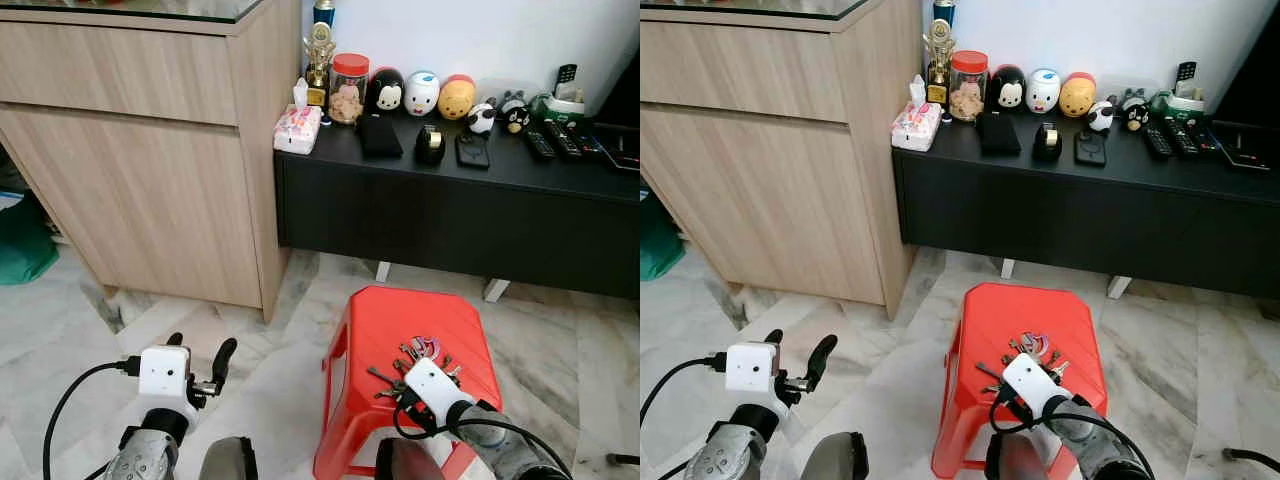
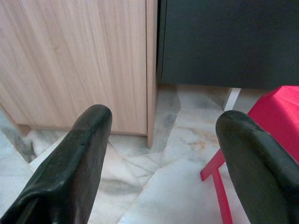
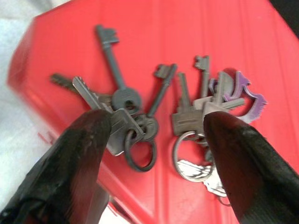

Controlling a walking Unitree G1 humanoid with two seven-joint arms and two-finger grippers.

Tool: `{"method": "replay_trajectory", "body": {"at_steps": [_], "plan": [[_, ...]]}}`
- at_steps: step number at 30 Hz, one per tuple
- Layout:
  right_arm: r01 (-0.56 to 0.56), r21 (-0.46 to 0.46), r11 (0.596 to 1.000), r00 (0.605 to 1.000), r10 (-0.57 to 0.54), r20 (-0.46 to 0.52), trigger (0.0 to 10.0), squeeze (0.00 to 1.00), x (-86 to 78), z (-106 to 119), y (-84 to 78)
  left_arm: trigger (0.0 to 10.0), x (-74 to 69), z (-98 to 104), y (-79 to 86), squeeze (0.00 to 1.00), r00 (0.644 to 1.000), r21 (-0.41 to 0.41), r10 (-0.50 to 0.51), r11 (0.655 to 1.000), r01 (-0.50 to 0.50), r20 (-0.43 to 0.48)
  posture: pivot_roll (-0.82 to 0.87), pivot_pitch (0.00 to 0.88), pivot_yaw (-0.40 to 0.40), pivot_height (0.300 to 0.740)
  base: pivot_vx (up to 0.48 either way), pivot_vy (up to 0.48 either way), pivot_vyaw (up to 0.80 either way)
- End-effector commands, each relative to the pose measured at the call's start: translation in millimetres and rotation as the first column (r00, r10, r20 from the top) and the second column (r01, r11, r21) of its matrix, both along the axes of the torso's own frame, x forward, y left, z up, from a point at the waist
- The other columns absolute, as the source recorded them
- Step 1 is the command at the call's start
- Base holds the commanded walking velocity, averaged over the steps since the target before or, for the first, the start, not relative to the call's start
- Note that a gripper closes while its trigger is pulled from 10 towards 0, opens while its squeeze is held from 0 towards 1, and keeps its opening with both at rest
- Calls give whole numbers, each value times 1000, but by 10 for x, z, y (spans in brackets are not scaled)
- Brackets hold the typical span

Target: Hang keys on a hook

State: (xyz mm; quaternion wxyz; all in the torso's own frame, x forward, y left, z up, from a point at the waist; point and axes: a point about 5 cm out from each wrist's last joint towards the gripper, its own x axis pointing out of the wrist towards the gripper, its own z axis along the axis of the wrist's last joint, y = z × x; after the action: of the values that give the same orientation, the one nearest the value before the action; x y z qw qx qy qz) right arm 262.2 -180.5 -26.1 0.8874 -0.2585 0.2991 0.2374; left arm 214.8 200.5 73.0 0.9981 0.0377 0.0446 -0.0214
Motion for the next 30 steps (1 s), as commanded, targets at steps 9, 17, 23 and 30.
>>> {"method": "replay_trajectory", "body": {"at_steps": [9, 17, 23, 30], "plan": [[24, 9, 1000, 999, -24, -45, 10000, 0, -88, -85, 5, 10000, 15, 49, 1, 0, 1000, 13, -17, 1000, 17, -2, 77, 78, -68, 605, 0, 0, 0], [41, -13, 999, 998, -41, -37, 0, 0, -76, -82, -15, 10000, 8, 54, 5, 0, 1000, 17, -20, 1000, 20, -4, 79, 82, -63, 605, 0, 0, 0], [69, -49, 996, 996, -72, -44, 0, 0, -81, -91, -80, 10000, 9, 50, -1, 0, 1000, 21, -26, 999, 26, -9, 80, 82, -61, 605, 0, 0, 0], [77, -57, 995, 995, -80, -54, 0, 0, -117, -118, -99, 10000, 21, 50, 9, 0, 1000, 27, -27, 999, 27, -11, 81, 80, -57, 605, 0, 0, 0]]}}
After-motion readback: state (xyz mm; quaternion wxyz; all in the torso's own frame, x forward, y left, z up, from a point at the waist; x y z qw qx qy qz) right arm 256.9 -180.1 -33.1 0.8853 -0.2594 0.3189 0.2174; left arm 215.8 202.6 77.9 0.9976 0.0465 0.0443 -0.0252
